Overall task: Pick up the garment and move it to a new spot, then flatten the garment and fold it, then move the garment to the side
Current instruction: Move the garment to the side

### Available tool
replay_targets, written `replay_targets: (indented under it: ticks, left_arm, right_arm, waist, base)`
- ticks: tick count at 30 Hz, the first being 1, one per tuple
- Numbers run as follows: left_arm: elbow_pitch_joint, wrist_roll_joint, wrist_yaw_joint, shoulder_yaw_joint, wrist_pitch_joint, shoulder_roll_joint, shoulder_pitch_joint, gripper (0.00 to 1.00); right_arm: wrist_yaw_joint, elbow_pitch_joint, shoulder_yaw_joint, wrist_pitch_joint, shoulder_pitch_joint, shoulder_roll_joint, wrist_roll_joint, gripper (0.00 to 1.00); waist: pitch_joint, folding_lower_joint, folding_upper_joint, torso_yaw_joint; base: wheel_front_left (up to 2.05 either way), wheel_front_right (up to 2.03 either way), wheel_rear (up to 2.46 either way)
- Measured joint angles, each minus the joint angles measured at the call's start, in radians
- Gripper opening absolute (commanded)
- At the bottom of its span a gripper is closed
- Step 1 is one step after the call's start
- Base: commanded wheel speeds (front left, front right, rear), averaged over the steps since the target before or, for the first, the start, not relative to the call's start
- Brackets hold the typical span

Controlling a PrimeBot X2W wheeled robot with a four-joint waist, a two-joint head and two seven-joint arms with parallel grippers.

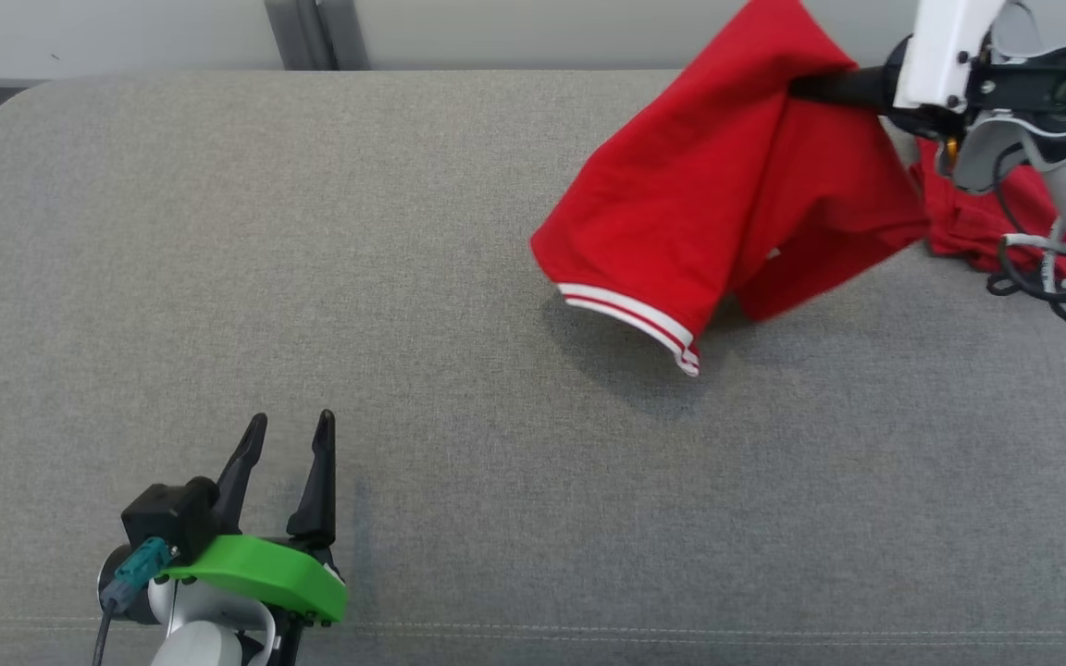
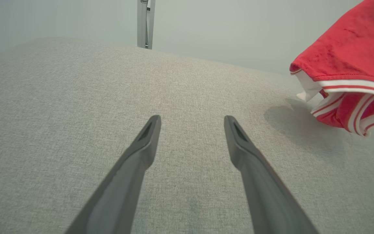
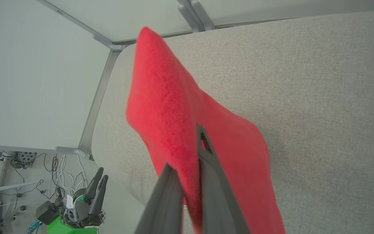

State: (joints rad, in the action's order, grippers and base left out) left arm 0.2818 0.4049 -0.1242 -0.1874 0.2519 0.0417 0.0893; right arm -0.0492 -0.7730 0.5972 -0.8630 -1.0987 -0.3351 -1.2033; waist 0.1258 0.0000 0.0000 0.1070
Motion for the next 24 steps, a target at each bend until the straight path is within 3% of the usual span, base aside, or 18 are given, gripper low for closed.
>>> replay_targets:
  ticks: [6,15,20,24]
  left_arm:
    - [-0.012,0.004,0.0,0.018,0.0,0.0,0.014,1.0]
    - [-0.032,0.004,0.0,0.02,0.0,0.0,0.021,1.0]
    - [-0.043,0.002,0.0,0.021,0.0,0.001,0.069,1.0]
    - [-0.04,0.002,0.0,0.019,0.0,0.001,0.091,1.0]
  right_arm:
    - [0.07,-0.057,-0.077,-0.004,0.0,-0.078,-0.022,0.0]
    - [0.067,-0.052,-0.123,0.116,-0.002,-0.18,0.018,0.0]
    - [0.046,-0.038,-0.147,0.169,-0.022,-0.19,0.024,0.0]
    - [0.015,-0.034,-0.17,0.203,-0.022,-0.153,-0.003,0.0]
  waist:
    - [0.032,0.0,0.0,0.006]
    - [0.107,0.0,0.0,-0.003]
    - [0.16,0.0,0.0,-0.013]
    - [0.199,0.0,0.0,-0.023]
  base:
    - [0.0,0.0,0.0]
    - [0.0,0.0,0.0]
    - [0.0,0.0,0.0]
    - [0.0,0.0,0.0]
